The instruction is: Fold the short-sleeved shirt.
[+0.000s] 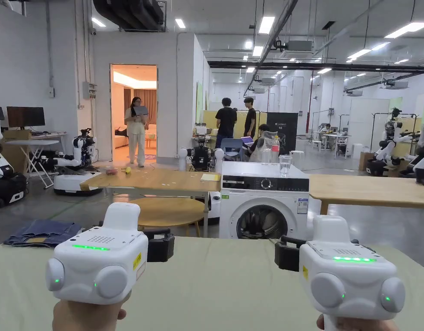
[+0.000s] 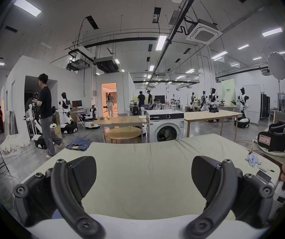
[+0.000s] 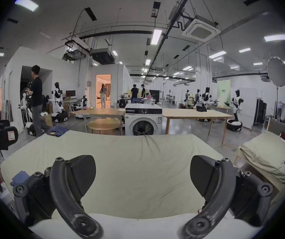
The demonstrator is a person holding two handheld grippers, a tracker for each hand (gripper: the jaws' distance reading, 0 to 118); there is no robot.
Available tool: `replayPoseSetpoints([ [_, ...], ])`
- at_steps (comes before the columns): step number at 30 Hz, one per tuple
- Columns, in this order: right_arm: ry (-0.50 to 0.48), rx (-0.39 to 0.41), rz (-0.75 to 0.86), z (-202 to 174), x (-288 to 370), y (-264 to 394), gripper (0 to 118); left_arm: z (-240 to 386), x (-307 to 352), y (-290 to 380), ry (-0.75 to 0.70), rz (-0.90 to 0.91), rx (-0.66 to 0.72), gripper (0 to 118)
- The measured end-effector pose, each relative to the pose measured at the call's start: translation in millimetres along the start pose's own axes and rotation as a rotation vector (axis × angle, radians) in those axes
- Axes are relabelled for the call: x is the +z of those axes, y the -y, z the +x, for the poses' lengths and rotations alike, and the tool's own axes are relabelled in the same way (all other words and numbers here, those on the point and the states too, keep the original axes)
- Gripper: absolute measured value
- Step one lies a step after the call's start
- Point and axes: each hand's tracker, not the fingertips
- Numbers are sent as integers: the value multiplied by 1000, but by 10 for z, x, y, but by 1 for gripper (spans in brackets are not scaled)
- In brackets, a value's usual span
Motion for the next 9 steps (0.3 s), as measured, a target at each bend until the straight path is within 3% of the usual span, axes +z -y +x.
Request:
replayPoseSetpoints([
  [3,11,-18,15,29,12,-16,111,-1,5,-5,-2,0,0,110],
  [9,-72,-58,40,147,39,-45,111,-2,25,-18,-12,9,2,111],
])
